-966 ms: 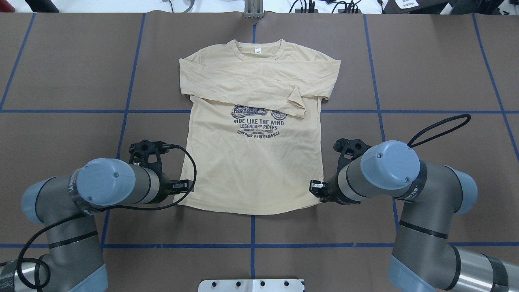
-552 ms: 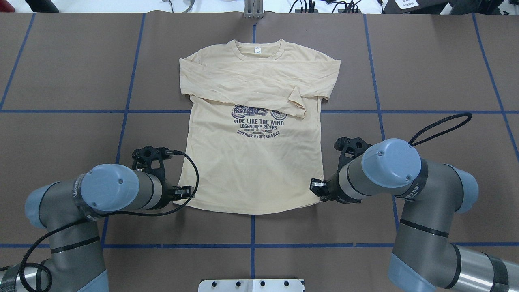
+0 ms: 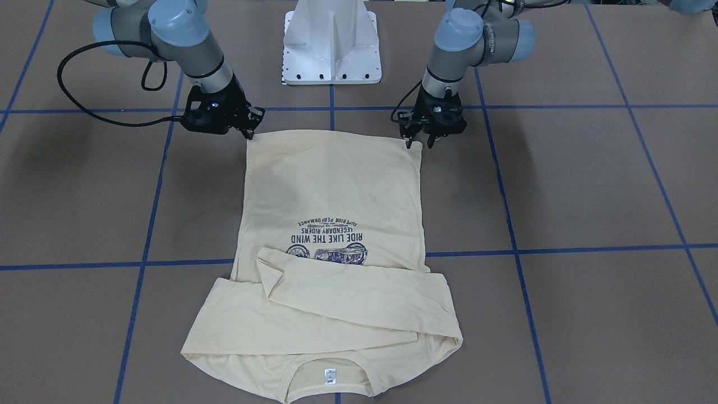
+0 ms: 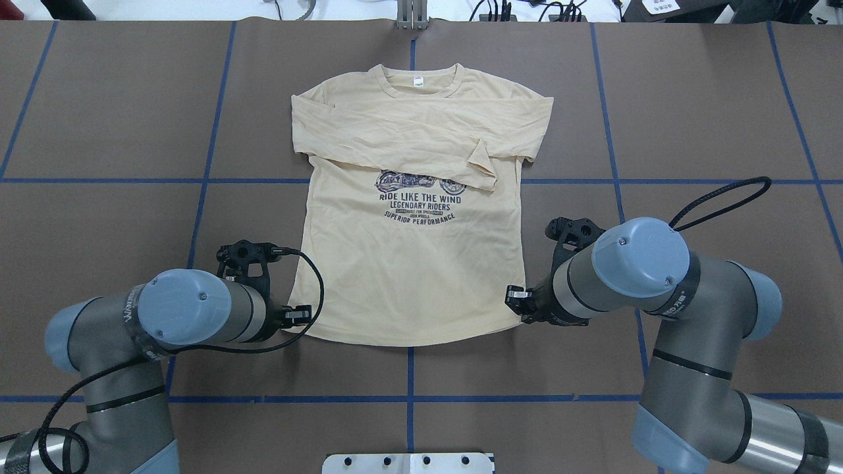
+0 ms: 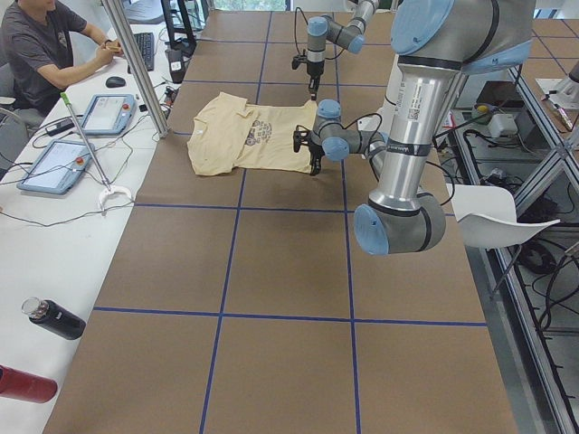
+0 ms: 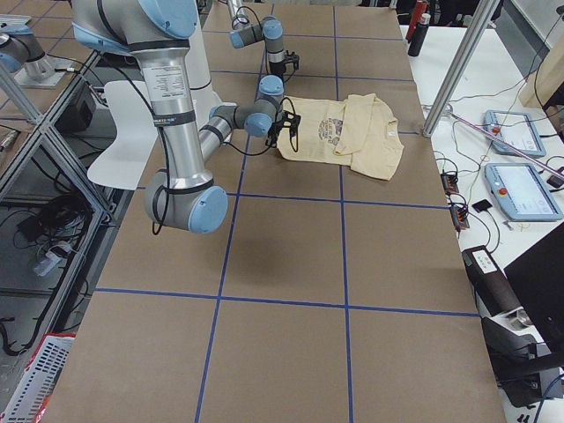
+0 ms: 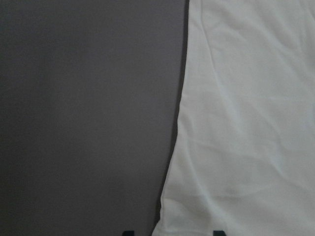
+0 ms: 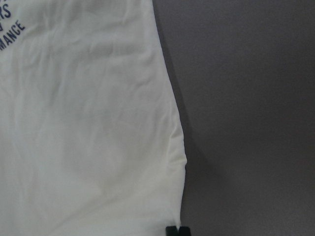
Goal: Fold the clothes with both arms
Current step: 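Grasp the hem corners nearest the robot with both grippers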
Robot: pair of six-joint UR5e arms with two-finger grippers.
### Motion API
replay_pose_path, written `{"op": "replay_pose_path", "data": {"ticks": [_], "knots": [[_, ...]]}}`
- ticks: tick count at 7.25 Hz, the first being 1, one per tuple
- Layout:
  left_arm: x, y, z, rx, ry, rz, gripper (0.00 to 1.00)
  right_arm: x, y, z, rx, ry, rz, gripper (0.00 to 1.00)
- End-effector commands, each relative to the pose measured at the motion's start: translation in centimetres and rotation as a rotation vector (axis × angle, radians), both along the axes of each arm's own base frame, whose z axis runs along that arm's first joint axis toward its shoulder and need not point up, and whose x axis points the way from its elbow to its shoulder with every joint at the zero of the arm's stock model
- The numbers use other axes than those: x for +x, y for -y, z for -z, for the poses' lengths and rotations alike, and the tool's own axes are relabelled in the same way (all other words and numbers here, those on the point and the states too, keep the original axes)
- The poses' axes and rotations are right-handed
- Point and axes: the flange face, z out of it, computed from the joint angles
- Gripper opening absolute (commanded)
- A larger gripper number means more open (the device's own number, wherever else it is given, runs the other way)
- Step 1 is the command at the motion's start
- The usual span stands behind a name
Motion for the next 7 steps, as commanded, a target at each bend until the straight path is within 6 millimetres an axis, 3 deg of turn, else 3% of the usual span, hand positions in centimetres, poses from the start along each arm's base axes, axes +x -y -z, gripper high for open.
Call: {"op": "replay_pose_path", "data": {"ticks": [1, 7], "knots": [[0.03, 0.01, -0.32, -0.002, 0.006, 0.000, 0.55, 0.08, 0.03, 0.07, -0.001, 0.002, 0.001, 0.00], [0.09, 0.03, -0.20, -0.006, 0.015, 0.000, 0.42, 0.20, 0.08, 0.16, -0.005, 0.006, 0.003, 0.00]]}}
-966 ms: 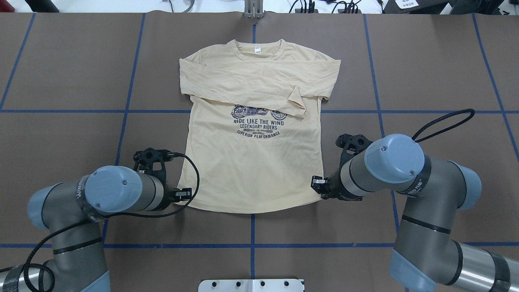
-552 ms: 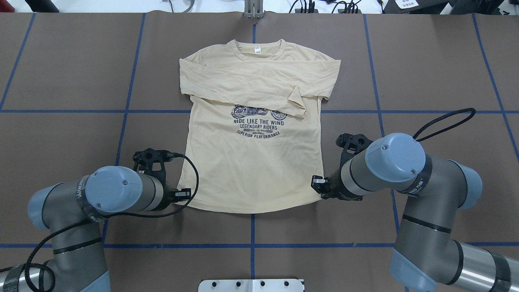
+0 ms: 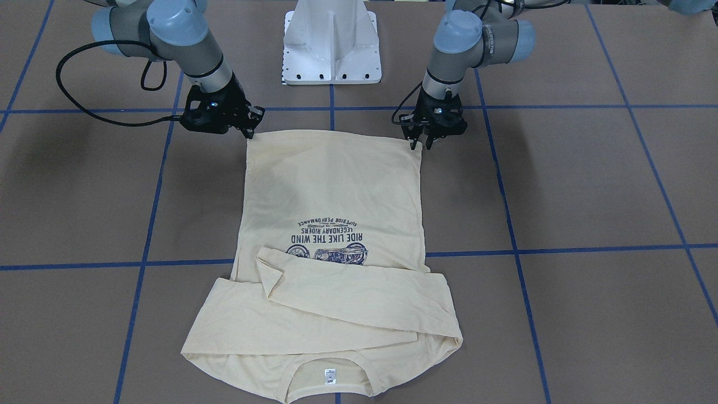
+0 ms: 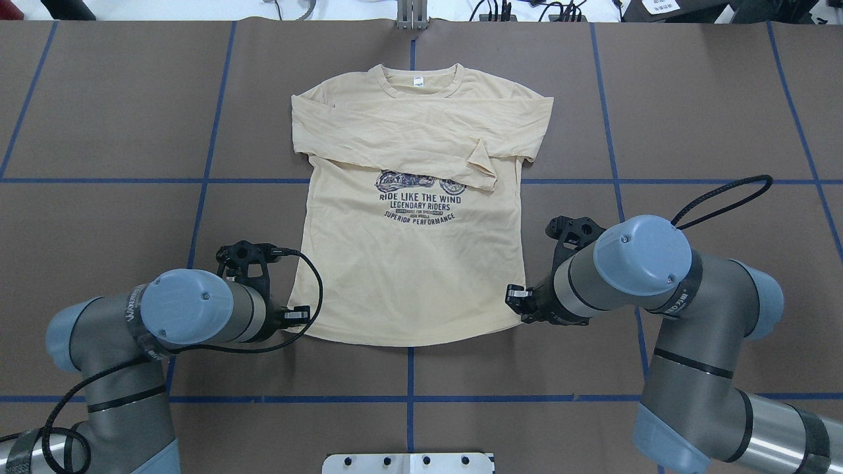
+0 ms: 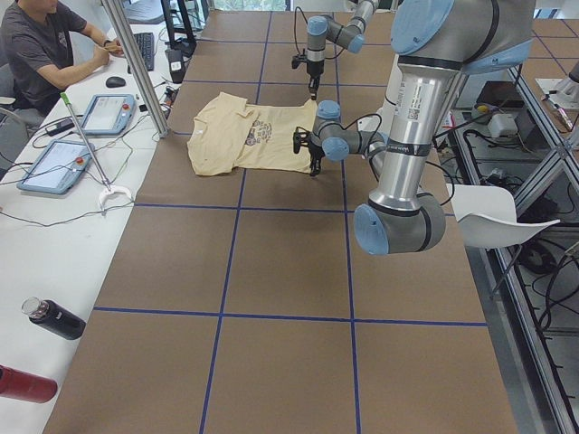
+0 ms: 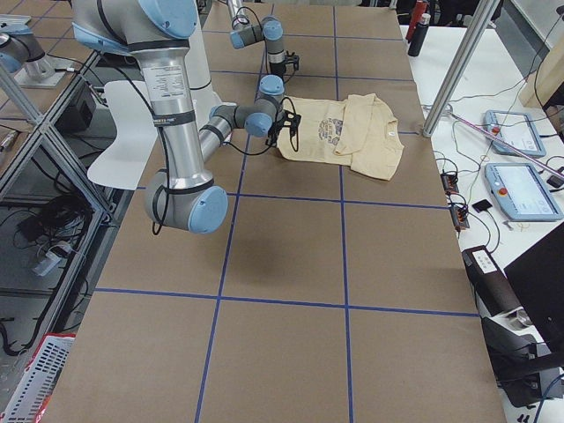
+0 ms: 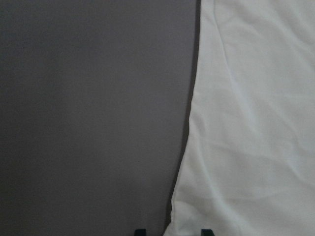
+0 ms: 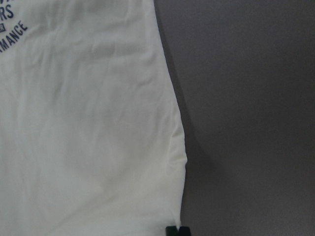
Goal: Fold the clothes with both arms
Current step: 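Grasp the hem corners nearest the robot with both grippers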
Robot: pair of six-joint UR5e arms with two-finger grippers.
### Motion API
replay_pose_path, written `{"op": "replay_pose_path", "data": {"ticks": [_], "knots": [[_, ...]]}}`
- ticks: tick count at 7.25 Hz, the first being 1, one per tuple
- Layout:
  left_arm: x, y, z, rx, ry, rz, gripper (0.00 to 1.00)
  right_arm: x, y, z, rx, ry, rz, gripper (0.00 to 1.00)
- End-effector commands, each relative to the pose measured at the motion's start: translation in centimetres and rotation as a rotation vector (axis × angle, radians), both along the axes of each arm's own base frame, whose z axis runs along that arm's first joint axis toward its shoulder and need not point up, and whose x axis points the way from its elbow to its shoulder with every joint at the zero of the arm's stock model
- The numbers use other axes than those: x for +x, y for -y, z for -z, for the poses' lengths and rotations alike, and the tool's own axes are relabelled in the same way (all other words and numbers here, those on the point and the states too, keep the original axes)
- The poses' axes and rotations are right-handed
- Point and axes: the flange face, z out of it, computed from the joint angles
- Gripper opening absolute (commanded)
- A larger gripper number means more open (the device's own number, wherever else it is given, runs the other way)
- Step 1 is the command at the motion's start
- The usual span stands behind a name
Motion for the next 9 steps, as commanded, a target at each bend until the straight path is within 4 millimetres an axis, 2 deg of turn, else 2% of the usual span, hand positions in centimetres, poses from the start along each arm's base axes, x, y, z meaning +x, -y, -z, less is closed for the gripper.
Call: {"op": "replay_pose_path", "data": {"ticks": [1, 2, 3, 4, 5, 8, 9], "knots": [[0.0, 0.0, 0.0, 0.000, 0.001, 0.000, 0.41, 0.1, 0.1, 0.0, -0.002, 0.001, 0.000, 0.00], [0.0, 0.0, 0.0, 0.000, 0.001, 0.000, 0.41, 0.2, 0.2, 0.0, -0.002, 0.001, -0.001, 0.00], [0.0, 0.0, 0.0, 0.000, -0.001, 0.000, 0.34, 0.3, 0.3, 0.0, -0.003, 0.001, -0.003, 0.00], [0.0, 0.0, 0.0, -0.001, 0.000, -0.001, 0.14, 0.4, 0.4, 0.1, -0.009, 0.006, 0.000, 0.00], [0.0, 0.0, 0.1, -0.001, -0.001, -0.001, 0.00, 0.4, 0.5, 0.1, -0.009, 0.006, -0.001, 0.00], [-0.5, -0.1, 1.1, 0.005, -0.022, -0.002, 0.00, 0.6, 0.7, 0.0, -0.009, 0.004, -0.006, 0.00], [-1.3, -0.4, 2.2, 0.004, -0.025, -0.003, 0.00, 0.6, 0.7, 0.1, -0.008, 0.007, -0.001, 0.00]]}}
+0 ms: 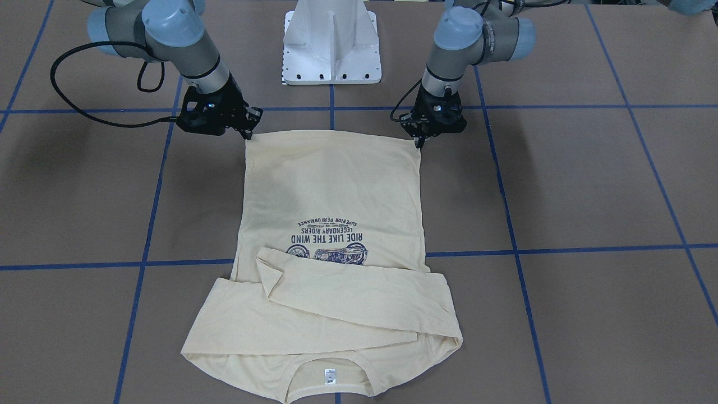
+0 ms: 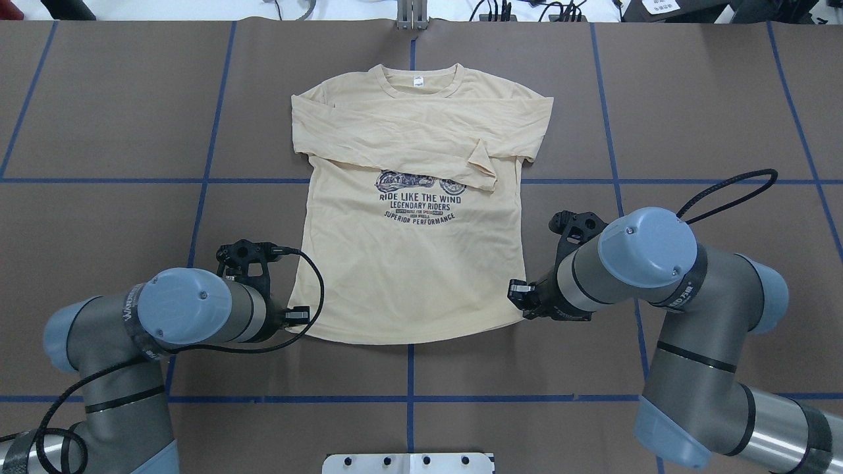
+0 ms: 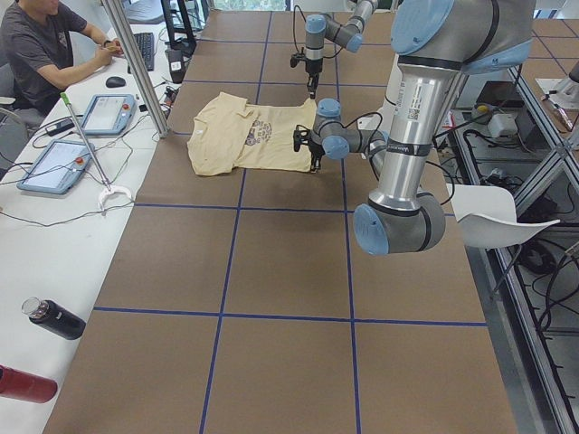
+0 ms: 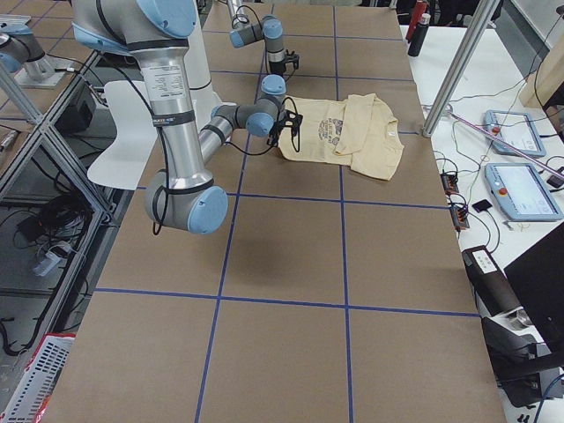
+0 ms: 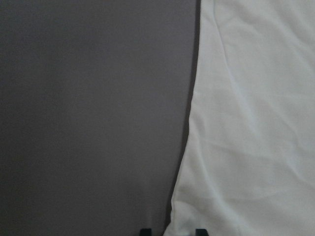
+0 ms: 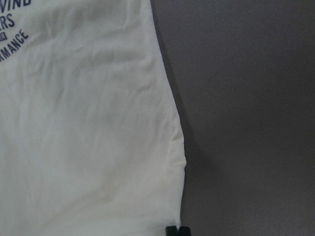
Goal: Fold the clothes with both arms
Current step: 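Grasp the hem corners nearest the robot with both grippers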
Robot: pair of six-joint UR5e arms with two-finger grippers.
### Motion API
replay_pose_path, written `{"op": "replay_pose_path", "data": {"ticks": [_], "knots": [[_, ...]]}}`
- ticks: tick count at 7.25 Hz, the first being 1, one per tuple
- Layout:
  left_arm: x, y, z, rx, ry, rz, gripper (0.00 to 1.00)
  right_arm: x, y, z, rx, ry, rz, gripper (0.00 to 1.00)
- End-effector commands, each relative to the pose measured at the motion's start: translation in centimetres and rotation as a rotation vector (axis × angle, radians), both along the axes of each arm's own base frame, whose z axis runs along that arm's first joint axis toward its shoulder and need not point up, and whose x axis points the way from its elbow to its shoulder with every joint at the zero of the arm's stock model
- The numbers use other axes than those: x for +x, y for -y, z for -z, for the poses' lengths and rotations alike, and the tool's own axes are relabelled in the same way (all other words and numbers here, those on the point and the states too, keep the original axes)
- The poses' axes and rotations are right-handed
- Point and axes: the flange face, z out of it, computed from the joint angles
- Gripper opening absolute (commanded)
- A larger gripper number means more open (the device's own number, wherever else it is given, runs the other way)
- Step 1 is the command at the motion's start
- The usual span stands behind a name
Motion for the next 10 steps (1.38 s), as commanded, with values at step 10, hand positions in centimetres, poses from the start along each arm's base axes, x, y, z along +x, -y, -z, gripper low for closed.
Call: {"op": "replay_pose_path", "data": {"ticks": [10], "knots": [[-2.0, -5.1, 3.5, -0.030, 0.087, -0.076, 0.00, 3.9, -3.0, -1.1, -0.078, 0.022, 0.096, 0.00]]}}
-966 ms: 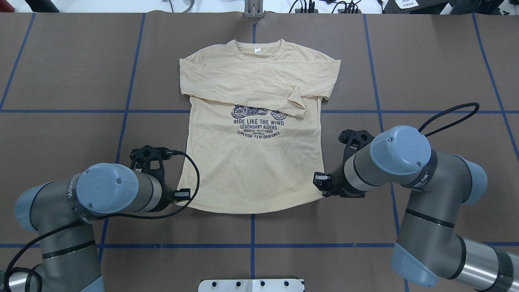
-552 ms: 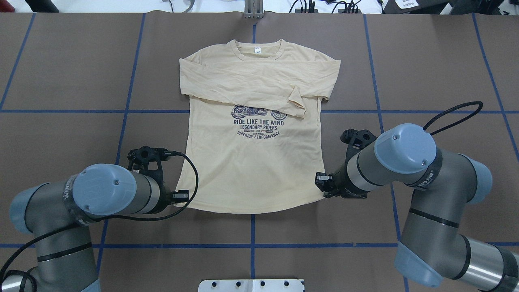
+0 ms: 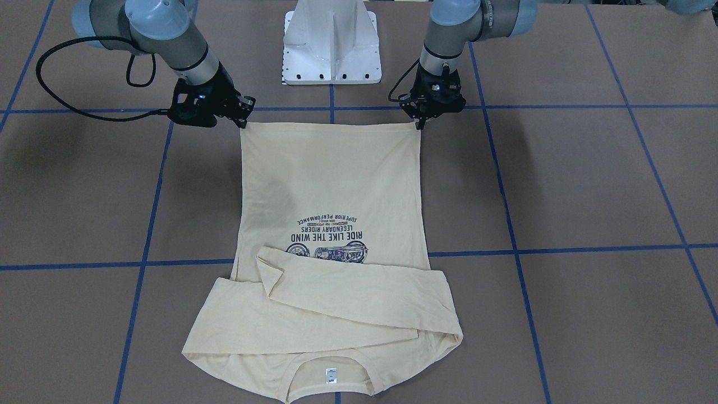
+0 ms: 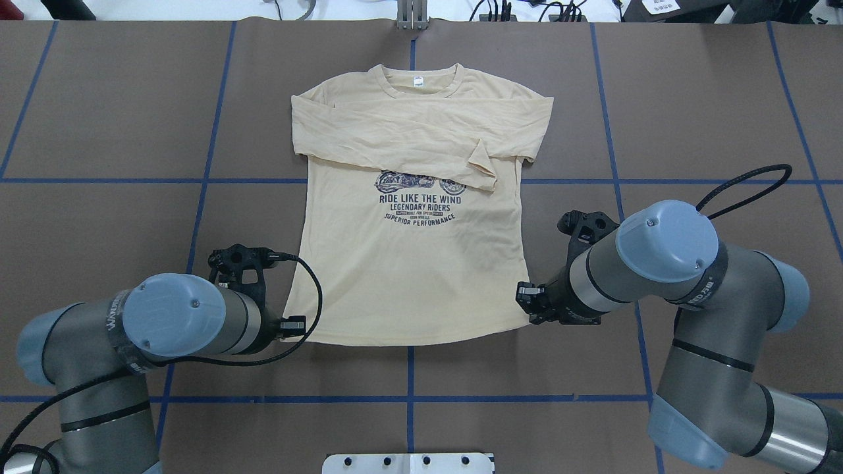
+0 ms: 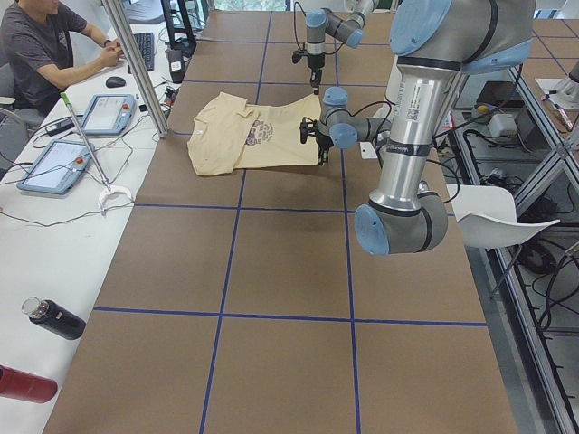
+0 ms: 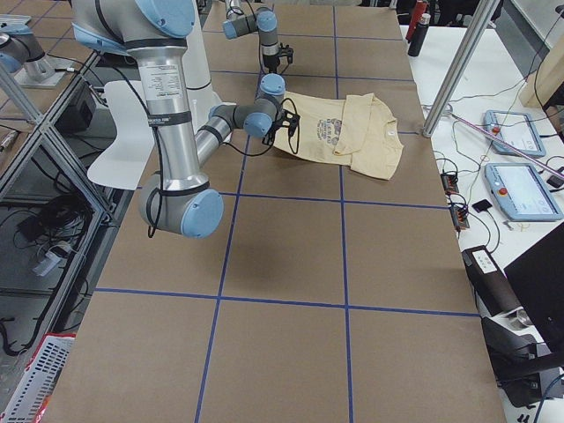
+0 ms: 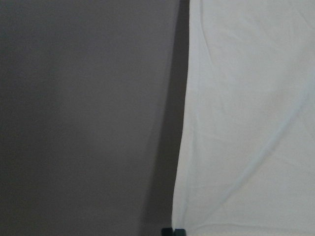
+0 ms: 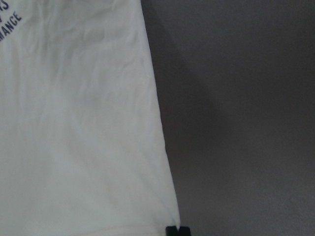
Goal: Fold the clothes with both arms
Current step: 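Lift the hem with both grippers and carry it over toward the collar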
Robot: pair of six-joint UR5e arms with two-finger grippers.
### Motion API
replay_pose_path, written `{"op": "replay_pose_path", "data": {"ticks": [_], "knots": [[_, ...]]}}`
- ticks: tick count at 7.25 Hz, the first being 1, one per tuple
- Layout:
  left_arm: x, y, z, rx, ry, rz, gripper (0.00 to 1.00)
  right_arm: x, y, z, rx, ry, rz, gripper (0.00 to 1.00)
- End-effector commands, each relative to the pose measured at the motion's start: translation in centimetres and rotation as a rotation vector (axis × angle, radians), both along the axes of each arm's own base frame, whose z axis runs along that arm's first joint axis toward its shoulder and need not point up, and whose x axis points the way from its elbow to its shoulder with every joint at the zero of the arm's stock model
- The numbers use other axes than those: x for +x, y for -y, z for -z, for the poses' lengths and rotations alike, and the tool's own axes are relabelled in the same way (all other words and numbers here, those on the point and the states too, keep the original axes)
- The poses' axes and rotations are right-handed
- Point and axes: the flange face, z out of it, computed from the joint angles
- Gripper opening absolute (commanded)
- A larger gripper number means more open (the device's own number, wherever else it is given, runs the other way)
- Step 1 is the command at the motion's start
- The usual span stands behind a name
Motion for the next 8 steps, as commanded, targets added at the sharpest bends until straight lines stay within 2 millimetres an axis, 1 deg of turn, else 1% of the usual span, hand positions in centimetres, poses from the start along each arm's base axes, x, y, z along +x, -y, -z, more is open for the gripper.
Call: {"op": "replay_pose_path", "data": {"ticks": [1, 2, 3, 4, 5, 6, 7, 8], "knots": [[-1.3, -3.5, 2.2, -0.018, 0.048, -0.058, 0.00, 2.0, -3.5, -0.9, -0.061, 0.007, 0.082, 0.00], [-1.8, -5.5, 3.2, -0.024, 0.061, -0.095, 0.00, 2.1, -4.7, -0.8, -0.114, 0.028, 0.153, 0.00], [-1.5, -6.9, 3.4, -0.026, 0.074, -0.124, 0.00, 2.3, -5.5, -0.9, -0.150, 0.037, 0.199, 0.00], [-1.3, -7.2, 3.5, -0.026, 0.073, -0.130, 0.00, 2.3, -5.8, -1.0, -0.154, 0.036, 0.208, 0.00], [-1.3, -7.2, 3.9, -0.021, 0.065, -0.131, 0.00, 2.4, -5.1, -0.9, -0.154, 0.039, 0.195, 0.00], [-1.6, -6.2, 4.4, -0.009, 0.058, -0.122, 0.00, 3.7, -2.9, -0.9, -0.147, 0.047, 0.147, 0.00], [-2.3, -4.6, 4.7, 0.001, 0.051, -0.097, 0.00, 4.4, -1.8, -0.8, -0.130, 0.052, 0.117, 0.00], [-3.2, -1.9, 7.1, 0.021, 0.005, -0.049, 0.00, 3.8, 0.7, 0.2, -0.087, 0.060, 0.061, 0.00]]}}
